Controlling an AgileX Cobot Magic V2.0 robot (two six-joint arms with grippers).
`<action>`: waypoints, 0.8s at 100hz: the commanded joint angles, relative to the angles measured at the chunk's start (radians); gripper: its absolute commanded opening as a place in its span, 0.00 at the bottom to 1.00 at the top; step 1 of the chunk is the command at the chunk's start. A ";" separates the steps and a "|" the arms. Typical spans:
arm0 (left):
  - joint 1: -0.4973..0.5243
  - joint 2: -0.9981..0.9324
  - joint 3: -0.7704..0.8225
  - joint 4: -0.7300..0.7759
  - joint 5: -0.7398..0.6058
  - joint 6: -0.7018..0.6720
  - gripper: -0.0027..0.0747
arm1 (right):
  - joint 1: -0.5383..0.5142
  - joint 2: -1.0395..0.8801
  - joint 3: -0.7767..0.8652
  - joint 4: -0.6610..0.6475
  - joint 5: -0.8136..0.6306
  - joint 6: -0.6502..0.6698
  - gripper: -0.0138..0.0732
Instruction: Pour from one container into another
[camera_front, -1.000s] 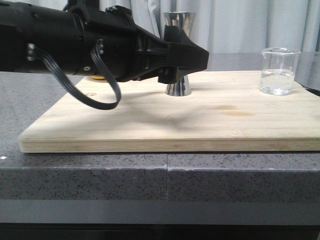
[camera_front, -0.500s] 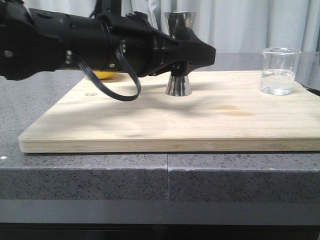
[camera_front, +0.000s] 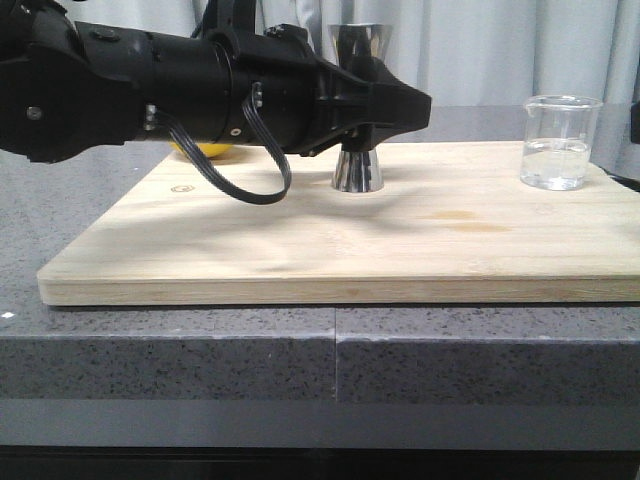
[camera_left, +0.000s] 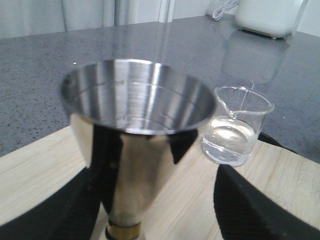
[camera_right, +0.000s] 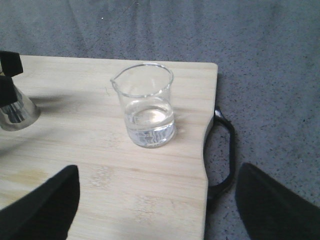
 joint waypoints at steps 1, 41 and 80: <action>0.001 -0.044 -0.024 -0.007 -0.059 -0.011 0.52 | 0.001 0.010 -0.024 -0.008 -0.084 -0.008 0.82; 0.001 -0.044 -0.024 0.011 -0.051 -0.011 0.32 | 0.001 0.014 -0.024 -0.010 -0.085 -0.008 0.82; 0.001 -0.046 -0.024 0.020 -0.071 -0.011 0.05 | 0.001 0.047 -0.024 -0.034 -0.124 -0.008 0.82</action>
